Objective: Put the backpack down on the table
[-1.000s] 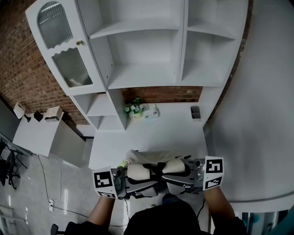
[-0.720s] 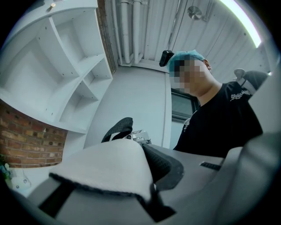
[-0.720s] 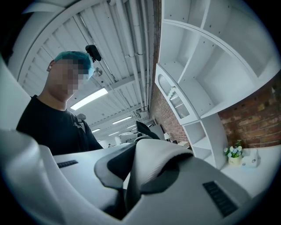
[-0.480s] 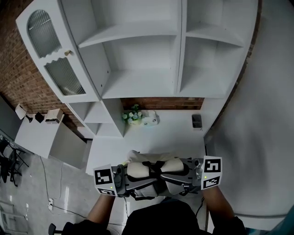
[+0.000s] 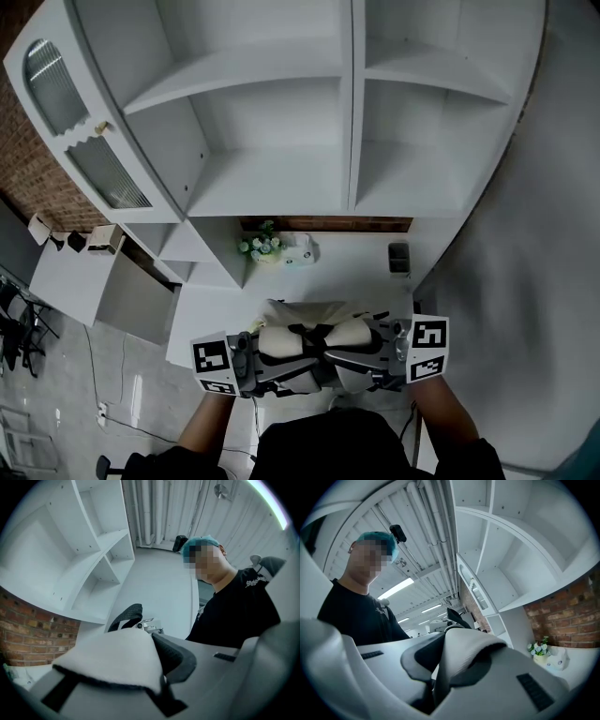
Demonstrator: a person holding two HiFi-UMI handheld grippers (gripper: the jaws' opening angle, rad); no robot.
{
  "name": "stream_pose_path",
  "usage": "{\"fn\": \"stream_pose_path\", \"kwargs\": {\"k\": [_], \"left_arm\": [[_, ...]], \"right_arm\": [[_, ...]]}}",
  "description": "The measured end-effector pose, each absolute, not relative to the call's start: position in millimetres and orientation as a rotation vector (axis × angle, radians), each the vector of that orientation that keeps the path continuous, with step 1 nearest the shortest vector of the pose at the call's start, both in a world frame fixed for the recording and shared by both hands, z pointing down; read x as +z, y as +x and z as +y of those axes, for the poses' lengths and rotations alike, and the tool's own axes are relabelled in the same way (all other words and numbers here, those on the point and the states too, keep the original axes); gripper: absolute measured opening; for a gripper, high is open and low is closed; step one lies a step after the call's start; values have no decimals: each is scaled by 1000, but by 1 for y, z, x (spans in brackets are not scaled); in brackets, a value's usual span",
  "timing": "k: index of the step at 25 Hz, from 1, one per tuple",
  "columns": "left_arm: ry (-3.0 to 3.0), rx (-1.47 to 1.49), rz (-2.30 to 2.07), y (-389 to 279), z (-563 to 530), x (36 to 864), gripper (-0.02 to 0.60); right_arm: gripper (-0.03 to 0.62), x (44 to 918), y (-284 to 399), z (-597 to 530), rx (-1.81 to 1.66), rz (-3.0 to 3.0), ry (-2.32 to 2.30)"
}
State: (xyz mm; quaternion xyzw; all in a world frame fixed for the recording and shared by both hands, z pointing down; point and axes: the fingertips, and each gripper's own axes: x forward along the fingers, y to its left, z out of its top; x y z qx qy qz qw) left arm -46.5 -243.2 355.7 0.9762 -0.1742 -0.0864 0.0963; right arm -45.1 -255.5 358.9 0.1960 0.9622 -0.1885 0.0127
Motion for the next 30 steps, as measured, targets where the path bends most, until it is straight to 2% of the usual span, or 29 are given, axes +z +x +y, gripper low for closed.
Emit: {"fn": "stream_pose_path", "kwargs": {"k": [11, 30], "left_arm": [[2867, -250, -547, -54, -307, 355, 44], [2898, -254, -338, -87, -370, 349, 44]], "right_arm": [[48, 358, -52, -314, -580, 3006, 608], [48, 352, -85, -381, -511, 3024, 398]]}}
